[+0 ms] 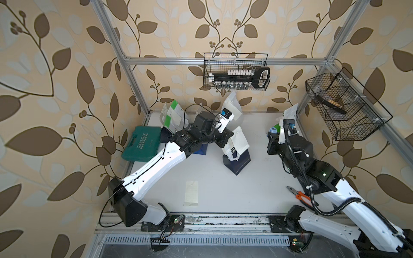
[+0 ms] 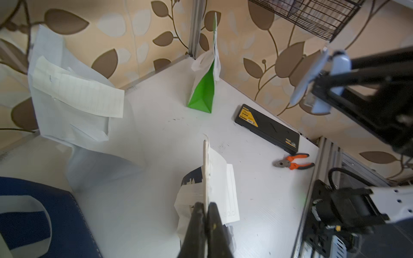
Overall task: Staple the receipts to the bags
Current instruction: Place the takeout bag at the center of the board.
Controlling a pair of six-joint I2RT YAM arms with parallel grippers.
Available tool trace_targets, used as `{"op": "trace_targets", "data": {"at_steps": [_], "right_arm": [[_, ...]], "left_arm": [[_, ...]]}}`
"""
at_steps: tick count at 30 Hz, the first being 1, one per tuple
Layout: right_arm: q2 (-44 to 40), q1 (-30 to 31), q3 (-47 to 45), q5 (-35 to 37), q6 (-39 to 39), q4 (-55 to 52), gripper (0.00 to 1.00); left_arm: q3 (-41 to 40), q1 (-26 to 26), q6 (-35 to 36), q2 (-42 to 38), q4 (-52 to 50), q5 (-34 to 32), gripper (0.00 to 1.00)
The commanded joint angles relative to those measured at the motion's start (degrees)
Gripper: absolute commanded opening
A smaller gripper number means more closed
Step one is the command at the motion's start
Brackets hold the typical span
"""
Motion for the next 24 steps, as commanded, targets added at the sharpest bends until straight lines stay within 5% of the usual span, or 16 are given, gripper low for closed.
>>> {"op": "trace_targets", "data": {"at_steps": [1,12,17,21,24], "right_arm": [[-2.0,-0.2,-2.1,1.2,2.3,-4.0,0.0],[-6.9,-0.4,-4.4,0.2,3.2,-8.2,0.0],[-7.1,-0.5,-4.6,-1.1,3.2,-9.4,0.0],[-6.4,-0.7,-4.8,-4.2,4.0,-10.2,0.0],[-5.6,-1.6,-5.9,-6.4,5.7,-11.6,0.0]], "left_arm": [[6.7,-0.4,-0.5,6.3,3.0,-4.3,0.0],[30.0,-0.3,2.5,28.1,-3.2,-14.9,0.0],[42.5,0.1,3.3,36.0,-9.9,-15.5,0.0],[45.0,0.3,2.7,38.1,-10.9,-14.2,0.0],[44.0,0.2,2.1,37.2,-9.6,-11.8,0.28]]}}
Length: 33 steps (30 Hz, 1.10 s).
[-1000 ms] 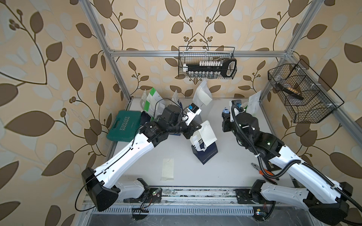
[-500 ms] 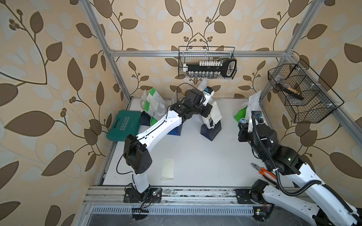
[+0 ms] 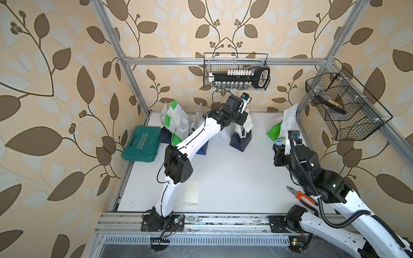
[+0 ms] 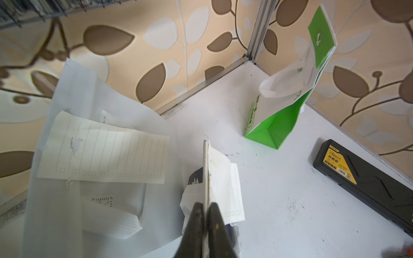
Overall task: Staple the receipts to the bags
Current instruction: Place the takeout bag at the center of the board, then place the stapler at the center of the board.
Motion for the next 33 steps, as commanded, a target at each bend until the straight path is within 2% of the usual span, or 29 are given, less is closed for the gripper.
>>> {"op": "trace_targets", "data": {"at_steps": [1,3,7,9,11,13,15,18,21,25,27,33], "right_arm": [[0.6,-1.2,-2.0,-3.8,2.6,-2.5,0.0],[1.2,-2.8,-3.1,-6.9,4.4,-4.2,0.0],[2.6,-6.4,-5.5,-13.3,6.8,-7.0,0.0],[2.3,-7.3,-6.1,-13.5,7.4,-8.4,0.0],[1.1,-7.8,-6.5,-13.3,7.5,-9.0,0.0],[0.3,-8.7,-6.5,-13.4,7.9,-9.5,0.0],[-0.6,-9.3,-6.9,-13.0,8.8,-9.6,0.0],[-1.6,-10.1,-8.1,-12.7,10.9,-10.1,0.0],[-3.4,-10.9,-10.2,-12.3,13.1,-10.3,0.0],[1.3,-14.7,-10.7,-18.9,13.4,-9.9,0.0],[4.1,-16.3,-11.5,-21.4,14.4,-10.5,0.0],[9.2,-20.7,-15.4,-28.0,17.3,-12.1,0.0]], "left_arm": [[1.2,0.1,-0.5,-1.3,0.2,2.7,0.31],[1.3,0.2,-0.9,-1.5,0.5,3.6,0.39],[1.2,0.2,-1.5,-2.0,0.6,4.1,0.48],[0.9,0.3,-2.2,-3.1,1.2,6.2,0.51],[0.4,0.2,-3.2,-4.8,2.3,8.4,0.61],[0.2,0.2,-3.8,-6.6,3.5,10.2,0.63],[0.2,0.0,-4.5,-8.5,4.9,13.3,0.73],[0.6,-0.7,-5.8,-9.0,7.5,18.3,0.81],[0.5,-2.2,-6.2,-7.7,10.6,19.9,0.81],[-0.8,-2.3,-6.9,-7.9,10.9,18.9,0.79],[-4.4,-2.1,-5.7,-11.7,11.6,18.6,0.79],[-22.0,-2.0,-4.3,-27.8,17.8,14.3,0.81]]}}
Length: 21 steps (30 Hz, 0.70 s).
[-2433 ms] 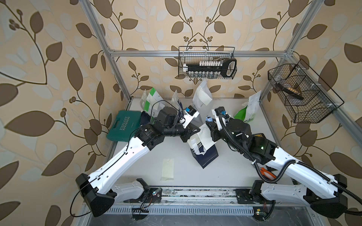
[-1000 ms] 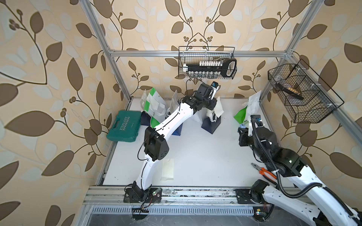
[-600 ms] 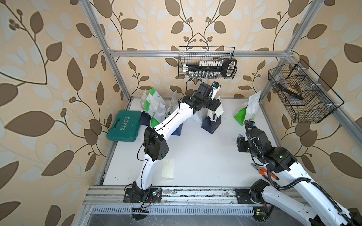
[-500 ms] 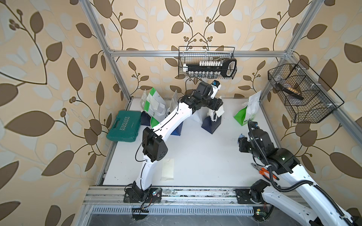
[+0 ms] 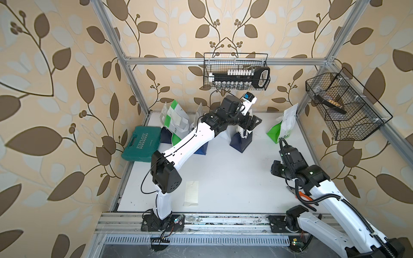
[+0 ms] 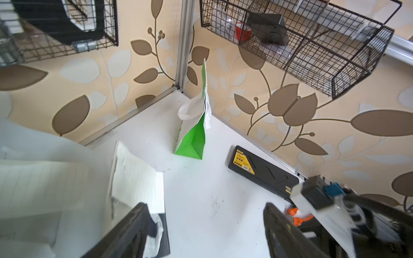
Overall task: Staple the receipts to the bags
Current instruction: Place the stapler at the center of the board.
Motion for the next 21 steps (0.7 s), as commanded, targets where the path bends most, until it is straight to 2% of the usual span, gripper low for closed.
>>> {"op": "trace_targets", "data": {"at_steps": [1,4,6,11,15,17,21], "right_arm": [[4.1,-1.4,-2.0,-6.2,3.0,-2.6,0.0],[9.9,-1.5,-3.4,-8.6,4.0,-4.1,0.0],[13.3,-1.5,-4.3,-9.0,4.2,-5.0,0.0],[19.2,-1.6,-5.5,-8.3,4.9,-4.7,0.0],[21.5,-1.7,-6.5,-5.9,6.3,-2.8,0.04],[22.0,-2.0,-6.2,-5.4,6.4,-2.3,0.07],[24.1,-2.1,-5.4,-4.8,6.5,-1.9,0.24]], "left_arm": [[-6.4,0.2,0.9,-13.0,7.5,-3.7,0.81],[-15.9,0.1,1.5,-20.6,12.3,-7.3,0.83],[-19.2,0.4,2.3,-24.5,13.4,-8.3,0.86],[-21.1,1.1,4.5,-28.4,11.5,-12.2,0.86],[-22.8,1.8,6.4,-30.5,11.8,-13.9,0.88],[-22.7,1.8,7.1,-30.5,11.6,-14.6,0.89],[-22.0,1.8,8.2,-30.1,11.0,-15.7,0.89]]}}
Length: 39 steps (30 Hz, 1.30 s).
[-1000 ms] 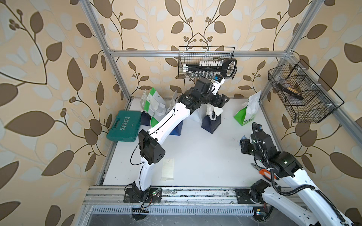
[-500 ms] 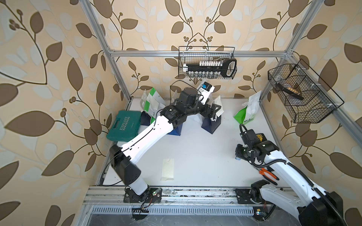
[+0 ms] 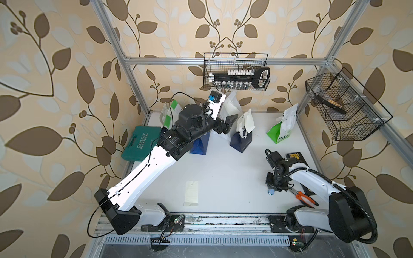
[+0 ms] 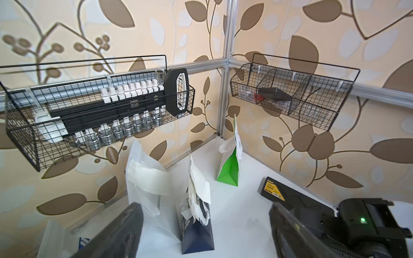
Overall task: Staple the receipts to the bags
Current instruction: Place the stapler at the center of the board, then pick up the takeout bag at the corner of the board.
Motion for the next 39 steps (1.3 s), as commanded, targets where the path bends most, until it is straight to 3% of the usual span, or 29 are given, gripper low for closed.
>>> {"op": "trace_targets", "data": {"at_steps": [1,5,11,16,19,25,32,39], "right_arm": [[2.0,-0.3,0.6,1.5,1.0,0.4,0.25],[3.8,-0.3,1.4,0.8,1.1,0.9,0.34],[0.4,-0.2,5.9,1.1,-0.1,-3.2,0.55],[-4.2,-2.3,20.2,7.1,-4.6,-8.9,0.68],[-3.3,-7.9,31.3,9.5,-7.3,-7.1,0.71],[3.5,-14.5,43.0,16.9,-12.4,5.1,0.73],[11.9,-16.9,48.4,14.2,-14.7,17.9,0.74],[20.3,-18.8,55.0,12.4,-13.5,20.9,0.75]], "left_arm": [[0.3,0.3,2.2,-0.4,1.6,-2.7,0.89],[0.1,0.3,2.4,-0.3,1.8,-3.0,0.9],[0.3,0.3,3.2,-0.2,1.4,-4.2,0.91],[-0.7,0.4,4.0,-0.6,1.9,-6.7,0.91],[-2.5,0.6,3.7,-1.7,3.2,-7.3,0.92],[-2.4,0.5,4.6,-1.8,2.5,-7.9,0.92],[-3.2,-0.3,6.7,-2.6,3.2,-8.4,0.92],[-3.9,-0.8,6.7,-2.9,4.1,-6.1,0.92]]}}
